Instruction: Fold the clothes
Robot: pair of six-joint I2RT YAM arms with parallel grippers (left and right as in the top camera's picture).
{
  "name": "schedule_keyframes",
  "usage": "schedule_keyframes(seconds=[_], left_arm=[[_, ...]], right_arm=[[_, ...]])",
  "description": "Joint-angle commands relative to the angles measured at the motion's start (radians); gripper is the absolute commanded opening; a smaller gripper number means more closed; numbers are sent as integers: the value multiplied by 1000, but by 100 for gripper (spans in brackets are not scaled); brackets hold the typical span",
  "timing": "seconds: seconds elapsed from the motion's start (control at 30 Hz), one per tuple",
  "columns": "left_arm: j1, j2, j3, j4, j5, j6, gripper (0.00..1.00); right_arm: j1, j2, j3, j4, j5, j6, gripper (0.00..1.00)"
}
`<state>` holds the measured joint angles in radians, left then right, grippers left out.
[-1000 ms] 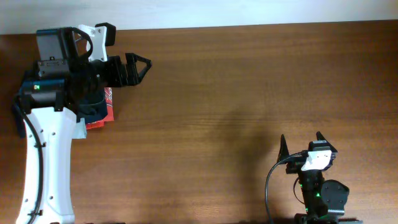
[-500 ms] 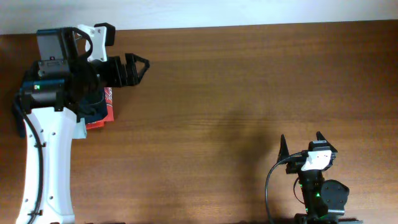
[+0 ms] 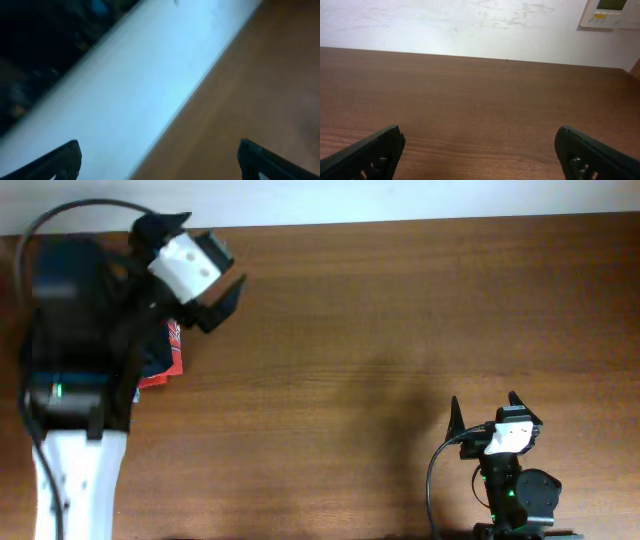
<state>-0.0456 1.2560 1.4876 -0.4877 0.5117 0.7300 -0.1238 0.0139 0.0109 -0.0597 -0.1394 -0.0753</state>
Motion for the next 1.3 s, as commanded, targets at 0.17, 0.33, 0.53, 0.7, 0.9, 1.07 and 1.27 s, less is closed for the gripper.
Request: schedule_keyframes(seconds=[0.17,0.33,0.53,0.7,0.9,1.07,1.27], left_arm=[[0,-332,-456,283,-155,-146,99],[0,-550,-750,545,-168,-24,99],[0,-752,-1014,688,-114,226,99],[0,-857,-1137,686,-105,288,99],[0,-993,-1289,710,-63,291,99],[0,-1046,-1340,723,-63,297,99],[0,-1127,-1397,725,-59,297,99]], right_arm=[[-1,-10,-5,-5,-6,4,99],[-1,-10,-5,-5,-6,5,99],[-1,-10,-5,-5,-6,4,99],[-1,-10,-5,-5,-6,4,99],[-1,-10,-5,-5,-6,4,99],[-1,-10,-5,-5,-6,4,99],[-1,-10,-5,-5,-6,4,99]])
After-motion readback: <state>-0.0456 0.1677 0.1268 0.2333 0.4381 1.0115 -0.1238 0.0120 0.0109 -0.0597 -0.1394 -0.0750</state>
